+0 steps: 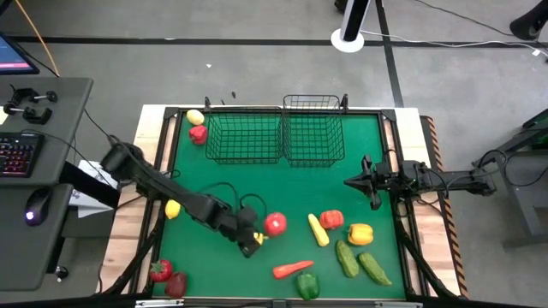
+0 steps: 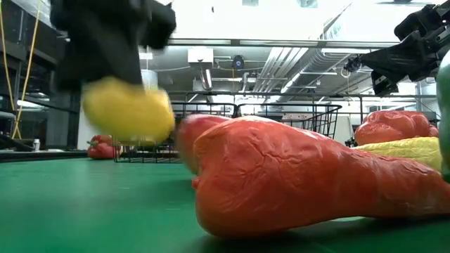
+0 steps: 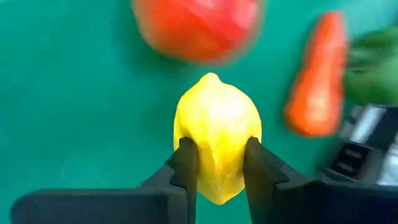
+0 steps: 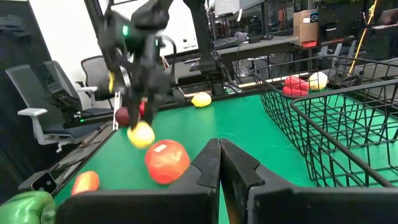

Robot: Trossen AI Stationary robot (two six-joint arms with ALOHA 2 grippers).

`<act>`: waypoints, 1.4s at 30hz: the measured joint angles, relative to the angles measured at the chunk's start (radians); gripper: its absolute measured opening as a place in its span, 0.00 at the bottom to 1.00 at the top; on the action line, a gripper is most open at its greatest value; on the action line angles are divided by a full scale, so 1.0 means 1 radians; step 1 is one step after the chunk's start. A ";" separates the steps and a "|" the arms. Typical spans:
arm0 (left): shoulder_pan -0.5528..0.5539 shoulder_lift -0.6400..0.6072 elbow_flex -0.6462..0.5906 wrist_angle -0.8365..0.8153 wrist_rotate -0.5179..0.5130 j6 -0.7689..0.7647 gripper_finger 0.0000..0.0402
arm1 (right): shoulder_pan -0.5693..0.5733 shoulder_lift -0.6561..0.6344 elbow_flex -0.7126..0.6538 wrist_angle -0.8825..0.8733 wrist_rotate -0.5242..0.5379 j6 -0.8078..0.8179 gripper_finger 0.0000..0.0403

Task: Sort produce into baskets
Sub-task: Put the bottom yellow lemon into the left wire basket

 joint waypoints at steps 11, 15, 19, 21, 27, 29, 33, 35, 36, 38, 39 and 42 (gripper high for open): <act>0.170 -0.520 0.003 -0.121 -0.400 0.246 0.31 | 0.000 0.000 0.000 0.000 0.000 0.000 0.00; 0.388 -0.596 0.004 -0.205 -0.467 0.425 0.32 | 0.000 0.000 0.000 0.000 0.000 0.000 0.00; 0.616 -0.585 0.003 -0.309 -0.383 0.580 0.33 | 0.000 0.000 0.000 0.000 0.000 0.000 0.00; 0.691 -0.568 0.003 -0.342 -0.359 0.665 0.34 | 0.000 0.000 0.000 0.000 0.000 0.000 0.00; 0.814 -0.544 0.003 -0.354 -0.229 0.814 0.47 | 0.000 0.000 0.000 0.000 0.000 0.000 0.00; 0.830 -0.544 0.003 -0.365 -0.192 0.836 0.54 | 0.000 0.000 0.000 0.000 0.000 0.000 0.00; 0.840 -0.549 0.003 -0.404 -0.128 0.855 0.65 | 0.000 0.000 0.000 0.000 0.000 0.000 0.00; 0.835 -0.559 0.004 -0.456 -0.040 0.820 0.70 | 0.000 0.000 0.000 0.000 0.000 0.000 0.00; 0.825 -0.566 0.005 -0.497 0.020 0.777 0.71 | 0.000 0.000 0.000 0.000 0.000 0.000 0.00; 0.780 -0.575 0.006 -0.615 0.120 0.700 0.72 | 0.000 0.000 0.000 0.000 0.000 0.000 0.00; 0.740 -0.580 0.006 -0.691 0.136 0.662 0.72 | 0.000 0.000 0.000 0.000 0.000 0.000 0.00; 0.572 -0.598 -0.004 -0.903 0.088 0.482 0.72 | 0.000 0.000 0.000 0.000 0.000 0.000 0.00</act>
